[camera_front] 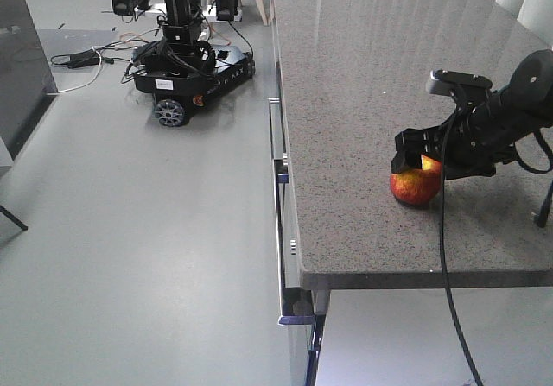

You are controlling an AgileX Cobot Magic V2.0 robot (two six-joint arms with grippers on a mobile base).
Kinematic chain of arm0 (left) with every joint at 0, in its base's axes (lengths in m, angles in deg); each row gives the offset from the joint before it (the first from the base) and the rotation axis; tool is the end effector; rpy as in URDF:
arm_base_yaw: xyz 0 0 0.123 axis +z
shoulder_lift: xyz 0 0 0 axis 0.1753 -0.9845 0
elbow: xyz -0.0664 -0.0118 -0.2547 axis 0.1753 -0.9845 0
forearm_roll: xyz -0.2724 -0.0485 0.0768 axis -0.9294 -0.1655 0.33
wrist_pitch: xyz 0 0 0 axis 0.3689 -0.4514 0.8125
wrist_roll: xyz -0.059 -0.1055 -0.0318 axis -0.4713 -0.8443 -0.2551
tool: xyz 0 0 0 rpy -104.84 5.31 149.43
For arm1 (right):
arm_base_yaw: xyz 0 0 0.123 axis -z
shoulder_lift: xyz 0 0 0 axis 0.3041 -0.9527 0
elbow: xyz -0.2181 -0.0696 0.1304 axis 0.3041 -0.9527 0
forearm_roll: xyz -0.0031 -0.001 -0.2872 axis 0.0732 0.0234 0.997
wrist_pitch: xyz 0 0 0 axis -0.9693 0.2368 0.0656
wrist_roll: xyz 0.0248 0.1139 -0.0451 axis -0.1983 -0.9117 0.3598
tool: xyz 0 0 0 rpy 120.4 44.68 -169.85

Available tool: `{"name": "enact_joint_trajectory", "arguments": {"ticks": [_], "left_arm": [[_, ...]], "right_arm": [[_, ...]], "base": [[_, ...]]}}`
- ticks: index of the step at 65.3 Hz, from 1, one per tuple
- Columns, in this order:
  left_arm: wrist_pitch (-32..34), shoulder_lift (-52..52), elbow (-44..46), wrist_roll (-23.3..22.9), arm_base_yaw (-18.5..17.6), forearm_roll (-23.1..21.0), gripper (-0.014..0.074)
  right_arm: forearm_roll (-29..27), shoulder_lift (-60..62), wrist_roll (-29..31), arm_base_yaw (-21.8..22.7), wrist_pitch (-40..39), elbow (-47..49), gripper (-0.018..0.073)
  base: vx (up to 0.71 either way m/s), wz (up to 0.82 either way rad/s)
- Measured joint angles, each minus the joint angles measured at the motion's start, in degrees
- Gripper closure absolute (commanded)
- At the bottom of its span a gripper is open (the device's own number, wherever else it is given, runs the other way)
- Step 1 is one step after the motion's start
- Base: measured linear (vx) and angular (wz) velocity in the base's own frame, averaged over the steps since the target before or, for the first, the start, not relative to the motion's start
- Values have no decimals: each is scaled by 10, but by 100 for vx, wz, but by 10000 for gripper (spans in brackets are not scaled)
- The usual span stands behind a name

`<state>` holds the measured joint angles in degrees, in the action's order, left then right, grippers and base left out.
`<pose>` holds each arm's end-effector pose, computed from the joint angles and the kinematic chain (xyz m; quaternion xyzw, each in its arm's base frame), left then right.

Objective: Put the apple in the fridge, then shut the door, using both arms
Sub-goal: 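Lower the open right gripper over the red-yellow apple, then close the right gripper on the apple and lift it off the counter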

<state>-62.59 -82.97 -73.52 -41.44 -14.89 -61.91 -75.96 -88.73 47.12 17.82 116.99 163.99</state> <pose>0.1477 -0.0126 0.2031 -0.0044 0.6941 -0.0660 0.7168 0.4563 0.0258 0.1691 -0.0049 0.9683 0.1087 0.2247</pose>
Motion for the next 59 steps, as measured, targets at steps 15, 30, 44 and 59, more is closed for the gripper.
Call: {"name": "enact_joint_trajectory", "arguments": {"ticks": [15, 30, 44, 59], "left_arm": [[0, 0, 0, 0, 0, 0, 602], [0, 0, 0, 0, 0, 0, 602], [0, 0, 0, 0, 0, 0, 602], [0, 0, 0, 0, 0, 0, 602]], "right_arm": [[-2, -14, -3, 0, -4, 3, 54], [-2, -14, -4, 0, 8, 4, 177], [-2, -14, -5, 0, 8, 4, 260], [-2, -14, -5, 0, 13, 4, 328]], "base": [[0, 0], [0, 0], [0, 0], [0, 0]]}}
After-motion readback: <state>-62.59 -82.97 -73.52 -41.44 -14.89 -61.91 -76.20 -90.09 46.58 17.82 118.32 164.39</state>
